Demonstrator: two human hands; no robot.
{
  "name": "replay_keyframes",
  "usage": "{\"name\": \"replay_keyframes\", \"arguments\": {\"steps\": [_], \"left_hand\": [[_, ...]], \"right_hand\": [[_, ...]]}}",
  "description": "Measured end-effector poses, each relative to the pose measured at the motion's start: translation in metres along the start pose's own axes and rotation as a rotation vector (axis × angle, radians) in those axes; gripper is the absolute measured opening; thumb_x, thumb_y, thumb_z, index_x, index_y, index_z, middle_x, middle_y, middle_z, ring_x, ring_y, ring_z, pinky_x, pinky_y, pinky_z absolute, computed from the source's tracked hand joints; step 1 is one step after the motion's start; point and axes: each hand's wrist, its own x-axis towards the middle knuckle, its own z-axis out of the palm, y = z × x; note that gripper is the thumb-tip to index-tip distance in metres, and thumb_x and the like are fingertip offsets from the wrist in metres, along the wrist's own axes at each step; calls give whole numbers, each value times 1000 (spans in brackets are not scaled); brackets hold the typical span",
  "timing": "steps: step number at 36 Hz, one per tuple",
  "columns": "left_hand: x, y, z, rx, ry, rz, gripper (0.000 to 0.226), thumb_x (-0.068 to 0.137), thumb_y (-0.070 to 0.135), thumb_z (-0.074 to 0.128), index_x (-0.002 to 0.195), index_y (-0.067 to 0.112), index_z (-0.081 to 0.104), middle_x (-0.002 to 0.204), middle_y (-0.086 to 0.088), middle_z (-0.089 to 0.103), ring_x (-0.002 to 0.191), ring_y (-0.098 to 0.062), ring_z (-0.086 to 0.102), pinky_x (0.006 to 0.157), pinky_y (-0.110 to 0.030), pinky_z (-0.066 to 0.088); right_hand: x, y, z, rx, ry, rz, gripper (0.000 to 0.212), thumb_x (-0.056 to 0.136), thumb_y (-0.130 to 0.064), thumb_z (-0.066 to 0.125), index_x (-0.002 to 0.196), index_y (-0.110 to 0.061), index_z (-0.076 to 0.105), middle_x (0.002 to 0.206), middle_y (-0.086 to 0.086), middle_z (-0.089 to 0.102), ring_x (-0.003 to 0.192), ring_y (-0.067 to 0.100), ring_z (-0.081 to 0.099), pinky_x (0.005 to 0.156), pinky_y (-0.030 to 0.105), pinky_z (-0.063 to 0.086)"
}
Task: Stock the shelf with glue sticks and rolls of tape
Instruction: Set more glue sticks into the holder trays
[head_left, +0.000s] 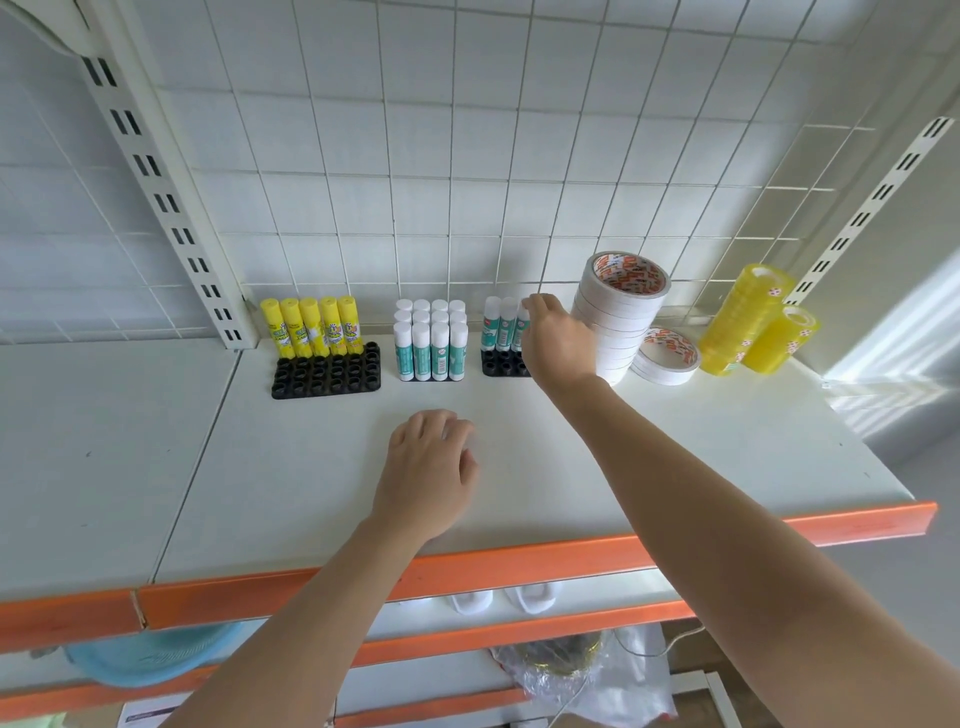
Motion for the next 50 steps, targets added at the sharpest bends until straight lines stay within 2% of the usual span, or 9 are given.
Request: {"name": "replay_keyframes", "arguments": {"steps": [10,15,19,24,29,36,39,45,50], "left_hand": [[-1,0,1,12,9,-1,34,81,30,35,100,20,62,104,0,59,98,-24,53,86,-39,45],[-1,0,-1,7,-8,-6,33,81,30,34,98,20,61,102,0,58,94,-25,53,84,-39,45],[0,0,-2,11,-20,-4,33,82,31,33,98,20,60,103,1,58,95,-24,52,85,-39,45],[0,1,-3,15,-16,-12,34,81,31,33,98,20,61,103,0,58,96,-25,53,84,-39,45],[0,2,-6,6,-26,-27,36,80,31,35,101,20,62,104,0,60,96,-25,54,84,-40,46],[1,9,-15,29,-68,-40,41,79,29,35,104,16,65,105,-4,63,96,-29,57,84,-39,49],[3,14,-19,84,-143,-36,43,80,27,33,104,13,66,106,-6,64,93,-33,61,81,-37,51],[13,45,-56,234,-568,-67,28,96,25,40,117,8,49,122,-10,46,117,-31,44,90,-40,42],[14,65,-90,222,-559,-37,26,97,28,38,104,13,58,112,-5,60,102,-28,56,76,-31,41]], "right_hand": [[-8,3,-6,25,-46,-33,41,87,1,42,125,-8,53,124,7,59,76,40,61,57,35,33],[-15,4,-15,33,-174,-63,54,90,-3,44,143,-12,36,157,-1,28,93,38,62,64,33,39],[-17,6,-24,40,-264,-70,59,91,-5,43,147,-16,27,161,0,13,101,36,60,65,34,38],[-30,9,-32,55,-235,-136,64,92,-9,43,151,-19,21,156,-1,22,95,37,59,60,34,39],[-52,16,-40,70,-223,-173,56,95,-16,41,149,-24,28,146,0,40,105,36,59,74,42,51],[-73,34,-53,86,-233,-233,52,100,-36,42,148,-26,29,137,0,48,114,28,54,79,38,48],[-80,40,-60,87,-251,-252,54,99,-39,43,149,-26,27,137,1,47,115,28,52,83,39,48],[-94,40,-85,64,-223,-247,55,98,-44,45,148,-28,28,139,-1,46,120,27,50,89,41,47],[-109,30,-115,54,-161,-218,55,97,-45,45,148,-29,29,142,-3,44,123,25,47,92,41,45]]}}
